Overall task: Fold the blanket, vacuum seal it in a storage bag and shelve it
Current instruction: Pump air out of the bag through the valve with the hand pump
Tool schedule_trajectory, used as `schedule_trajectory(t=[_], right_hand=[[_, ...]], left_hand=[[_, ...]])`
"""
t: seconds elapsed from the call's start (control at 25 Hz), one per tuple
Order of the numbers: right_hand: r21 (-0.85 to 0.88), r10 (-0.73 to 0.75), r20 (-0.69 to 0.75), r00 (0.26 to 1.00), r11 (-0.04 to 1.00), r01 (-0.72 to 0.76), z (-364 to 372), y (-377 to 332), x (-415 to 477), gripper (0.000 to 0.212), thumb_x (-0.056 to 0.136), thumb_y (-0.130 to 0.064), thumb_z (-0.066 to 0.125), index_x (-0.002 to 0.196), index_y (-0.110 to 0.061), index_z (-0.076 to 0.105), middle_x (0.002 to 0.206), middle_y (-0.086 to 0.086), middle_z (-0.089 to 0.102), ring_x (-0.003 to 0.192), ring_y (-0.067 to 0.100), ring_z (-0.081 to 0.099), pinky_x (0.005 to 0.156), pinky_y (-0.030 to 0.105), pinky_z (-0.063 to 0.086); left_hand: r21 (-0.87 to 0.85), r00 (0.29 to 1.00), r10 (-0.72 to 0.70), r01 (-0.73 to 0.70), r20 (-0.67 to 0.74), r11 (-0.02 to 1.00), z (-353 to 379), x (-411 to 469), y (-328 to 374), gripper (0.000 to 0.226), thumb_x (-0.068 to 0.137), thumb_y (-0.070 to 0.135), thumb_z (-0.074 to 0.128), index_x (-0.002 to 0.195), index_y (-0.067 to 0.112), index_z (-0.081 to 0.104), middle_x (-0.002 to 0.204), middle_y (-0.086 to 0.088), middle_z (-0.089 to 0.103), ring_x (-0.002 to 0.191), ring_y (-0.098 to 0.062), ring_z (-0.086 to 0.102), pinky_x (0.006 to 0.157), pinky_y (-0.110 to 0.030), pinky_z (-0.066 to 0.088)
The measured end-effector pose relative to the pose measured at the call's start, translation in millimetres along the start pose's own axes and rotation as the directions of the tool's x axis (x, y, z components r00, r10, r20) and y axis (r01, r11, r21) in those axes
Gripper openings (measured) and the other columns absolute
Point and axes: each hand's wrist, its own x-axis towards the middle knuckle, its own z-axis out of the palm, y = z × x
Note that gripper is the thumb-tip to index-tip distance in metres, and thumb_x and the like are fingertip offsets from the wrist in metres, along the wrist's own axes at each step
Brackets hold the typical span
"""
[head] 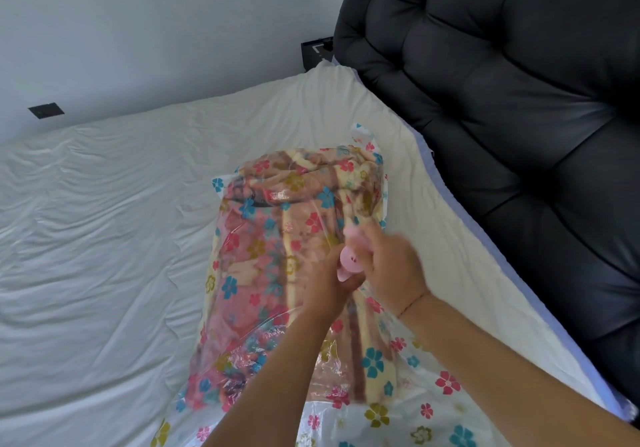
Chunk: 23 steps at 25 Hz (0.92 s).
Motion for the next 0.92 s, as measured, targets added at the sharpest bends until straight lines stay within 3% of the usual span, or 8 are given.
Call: schedule_trajectory(t=[0.08,0.28,0.48,0.56,0.68,0.76,0.84,0.92], right_hand=[[-0.076,0.119,0.213,0.97,0.992,-0.105,9.8,4.6,-5.7,0.046,0.1,-0.048,0.031,0.124,-0.017,0.055,0.089,0.003,0.063,0.089,0.029,0.06,0.073,0.03,0.043],[0.129,-0.068,-0.454,0.888,0.982,0.141,-42.2,-7.4,15.5,0.043,0.097,-0.05,0.036,0.091,-0.018,0.064,0.058,-0.003,0.052,0.052,0.016,0.049,0.046,0.025,0.039],[-0.123,0.119,0.192,0.974,0.988,-0.096,9.4,4.1,-2.6,0.042,0.1,-0.045,0.033,0.125,-0.018,0.056,0.089,0.005,0.065,0.086,0.027,0.057,0.074,0.032,0.045],[-0.011,-0.02,-0.028,0.999,1.0,0.02,-18.0,-3.1,16.1,0.04,0.098,-0.046,0.038,0.115,-0.018,0.062,0.073,-0.004,0.059,0.07,0.02,0.057,0.064,0.031,0.047],[0.092,-0.186,-0.43,0.883,0.964,0.248,-49.5,-7.7,27.0,0.041,0.096,-0.047,0.04,0.102,-0.017,0.067,0.063,-0.009,0.055,0.053,0.016,0.051,0.05,0.022,0.038],[0.101,-0.112,-0.261,0.959,0.985,0.143,-22.1,-1.5,11.1,0.044,0.096,-0.048,0.037,0.11,-0.017,0.065,0.073,-0.005,0.06,0.068,0.023,0.06,0.057,0.028,0.043],[-0.013,0.045,0.168,0.985,0.999,-0.044,13.6,6.8,-2.5,0.038,0.098,-0.043,0.038,0.122,-0.022,0.059,0.083,-0.001,0.06,0.087,0.03,0.062,0.069,0.032,0.046],[0.015,0.047,0.18,0.982,0.999,-0.051,8.0,10.4,3.6,0.031,0.098,-0.039,0.045,0.123,-0.026,0.059,0.088,0.002,0.065,0.088,0.028,0.061,0.075,0.035,0.049]], left_hand=[[0.034,1.0,0.017,-0.017,-0.015,0.999,2.4,-2.4,4.3,0.03,0.076,0.031,0.071,0.104,0.023,0.061,0.084,0.02,0.062,0.077,0.004,0.057,0.066,-0.019,0.041],[-0.003,1.0,0.015,-0.015,-0.02,1.0,-0.9,5.3,-0.9,0.043,0.072,0.042,0.07,0.113,0.041,0.056,0.104,0.016,0.066,0.097,-0.008,0.061,0.081,-0.026,0.049],[0.073,1.0,0.011,-0.01,-0.017,0.997,3.1,0.2,2.4,0.027,0.08,0.028,0.072,0.103,0.028,0.06,0.08,0.025,0.059,0.075,0.014,0.055,0.063,-0.008,0.038],[0.023,1.0,0.002,-0.001,-0.029,1.0,-0.6,5.6,1.0,0.037,0.078,0.033,0.074,0.112,0.031,0.059,0.092,0.021,0.065,0.087,0.006,0.06,0.073,-0.015,0.046],[0.017,1.0,-0.003,0.003,-0.011,1.0,-3.8,9.0,-4.4,0.044,0.076,0.036,0.075,0.117,0.03,0.058,0.103,0.013,0.067,0.095,-0.008,0.062,0.081,-0.025,0.049],[0.02,1.0,-0.015,0.015,-0.015,1.0,-2.0,4.0,-3.2,0.04,0.075,0.036,0.073,0.112,0.03,0.06,0.097,0.015,0.067,0.09,-0.002,0.061,0.077,-0.021,0.048],[0.02,1.0,0.007,-0.006,-0.024,1.0,1.2,-0.1,-2.3,0.028,0.076,0.031,0.072,0.102,0.031,0.06,0.085,0.019,0.064,0.08,0.006,0.059,0.066,-0.015,0.043],[0.009,0.999,0.011,-0.011,-0.037,1.0,0.5,-0.7,-0.2,0.029,0.078,0.03,0.073,0.103,0.033,0.059,0.087,0.019,0.065,0.083,0.003,0.061,0.068,-0.017,0.045]])
